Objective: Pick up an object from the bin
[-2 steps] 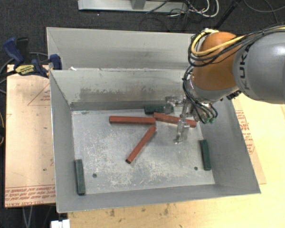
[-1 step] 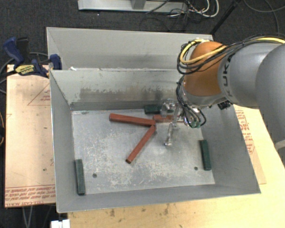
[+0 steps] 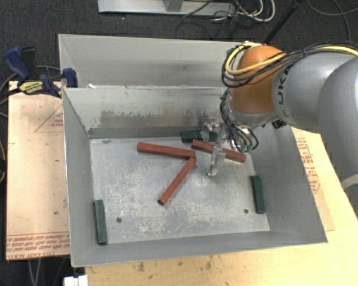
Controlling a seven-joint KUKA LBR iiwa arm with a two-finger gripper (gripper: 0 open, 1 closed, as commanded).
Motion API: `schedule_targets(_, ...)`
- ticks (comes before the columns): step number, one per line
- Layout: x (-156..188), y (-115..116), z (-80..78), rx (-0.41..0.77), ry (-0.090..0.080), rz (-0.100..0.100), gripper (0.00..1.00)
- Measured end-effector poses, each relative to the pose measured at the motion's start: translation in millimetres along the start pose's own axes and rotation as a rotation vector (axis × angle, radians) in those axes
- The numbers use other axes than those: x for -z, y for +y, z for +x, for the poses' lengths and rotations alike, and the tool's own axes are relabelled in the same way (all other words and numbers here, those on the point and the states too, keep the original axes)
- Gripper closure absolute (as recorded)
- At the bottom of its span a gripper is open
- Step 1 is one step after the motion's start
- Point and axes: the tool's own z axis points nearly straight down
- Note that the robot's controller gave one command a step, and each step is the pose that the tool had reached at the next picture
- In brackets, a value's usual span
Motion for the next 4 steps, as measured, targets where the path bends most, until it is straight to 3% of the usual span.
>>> schedule_targets(1,0.1,-13.2,4.7,-0.219,0.001,-0.001,0.0)
schedule_targets(2,3.2,-13.5,2.5,-0.218,-0.006,0.0,1.0)
schedule_targets(3,-0.2,-13.2,4.9,-0.218,0.002,0.001,0.0)
schedule_targets(4,3.3,-13.4,3.2,-0.218,-0.001,0.001,1.0)
